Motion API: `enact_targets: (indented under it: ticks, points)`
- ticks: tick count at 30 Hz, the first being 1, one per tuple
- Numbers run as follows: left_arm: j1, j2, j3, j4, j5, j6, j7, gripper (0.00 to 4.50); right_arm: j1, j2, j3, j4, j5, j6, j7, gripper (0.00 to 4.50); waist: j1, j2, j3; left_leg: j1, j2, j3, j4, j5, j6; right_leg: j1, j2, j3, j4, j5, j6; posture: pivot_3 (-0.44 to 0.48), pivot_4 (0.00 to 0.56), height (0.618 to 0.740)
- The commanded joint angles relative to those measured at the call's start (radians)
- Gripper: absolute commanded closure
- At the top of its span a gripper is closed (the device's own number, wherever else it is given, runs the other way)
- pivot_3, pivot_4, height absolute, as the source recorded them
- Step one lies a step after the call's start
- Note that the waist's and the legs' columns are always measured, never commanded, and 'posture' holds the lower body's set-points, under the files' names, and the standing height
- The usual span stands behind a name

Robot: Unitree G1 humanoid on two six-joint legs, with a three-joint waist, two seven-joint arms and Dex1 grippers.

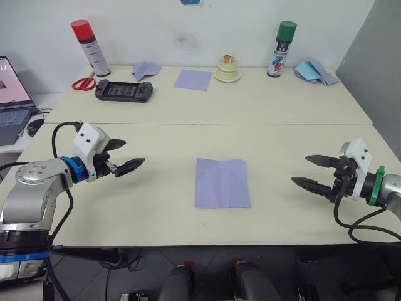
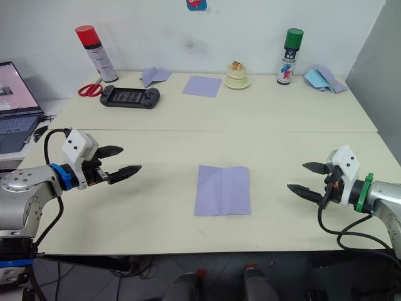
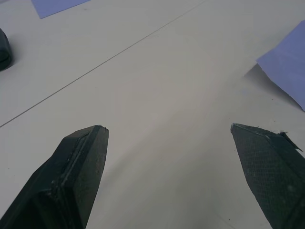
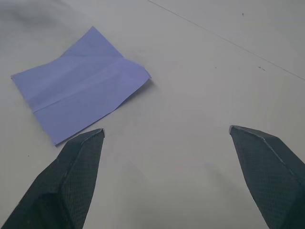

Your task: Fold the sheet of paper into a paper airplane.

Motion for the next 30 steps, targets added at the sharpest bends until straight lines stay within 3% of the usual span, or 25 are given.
enact_targets:
  ticks: [1, 11, 18, 21, 26, 30]
  points:
    - [-0.028, 0.013, 0.034, -0.001, -0.001, -0.024, -0.001, 0.0, 0.001, -0.015, -0.011, -0.024, -0.002, -0.018, 0.014, 0.12, 0.0, 0.0, 0.0, 0.0, 0.0, 0.0, 0.0, 0.0, 0.0, 0.0, 0.0, 0.0, 0.0, 0.0, 0.0, 0.0, 0.15, 0.74]
    - [-0.108, 0.005, 0.023, 0.066, -0.036, 0.012, -0.037, 0.0, 0.058, -0.017, -0.041, -0.057, -0.001, -0.023, 0.001, 0.12, 0.001, 0.0, 0.0, 0.0, 0.0, 0.0, 0.0, 0.0, 0.0, 0.0, 0.0, 0.0, 0.0, 0.0, 0.0, 0.0, 0.15, 0.74]
    - [-0.129, -0.015, 0.006, 0.009, -0.086, 0.06, -0.058, 0.0, 0.041, -0.005, -0.023, -0.073, 0.001, -0.012, -0.024, 0.12, 0.0, 0.0, 0.0, 0.0, 0.0, 0.0, 0.0, 0.0, 0.0, 0.0, 0.0, 0.0, 0.0, 0.0, 0.0, 0.0, 0.15, 0.74]
    - [-0.141, -0.061, -0.035, -0.045, -0.095, 0.082, -0.057, 0.61, 0.032, 0.013, 0.012, -0.076, -0.01, -0.019, -0.035, 0.0, 0.003, 0.0, 0.0, 0.0, 0.0, 0.0, 0.001, 0.0, 0.0, 0.0, 0.0, 0.0, 0.001, 0.0, 0.0, 0.0, 0.15, 0.74]
    - [-0.153, -0.166, -0.139, -0.184, -0.105, 0.139, -0.029, 2.18, -0.007, 0.055, 0.075, -0.067, -0.041, -0.032, -0.061, 0.0, 0.002, 0.0, 0.0, 0.0, -0.001, 0.0, 0.001, 0.0, 0.0, 0.0, 0.0, 0.0, 0.001, 0.0, 0.0, 0.0, 0.15, 0.74]
    - [-0.131, -0.26, -0.237, -0.201, -0.055, 0.13, 0.021, 3.43, -0.04, 0.099, 0.133, -0.027, -0.108, -0.075, -0.099, 0.0, 0.002, 0.0, 0.0, 0.0, -0.001, 0.0, 0.001, 0.0, 0.0, 0.0, 0.0, 0.001, 0.001, 0.0, 0.0, 0.0, 0.15, 0.74]
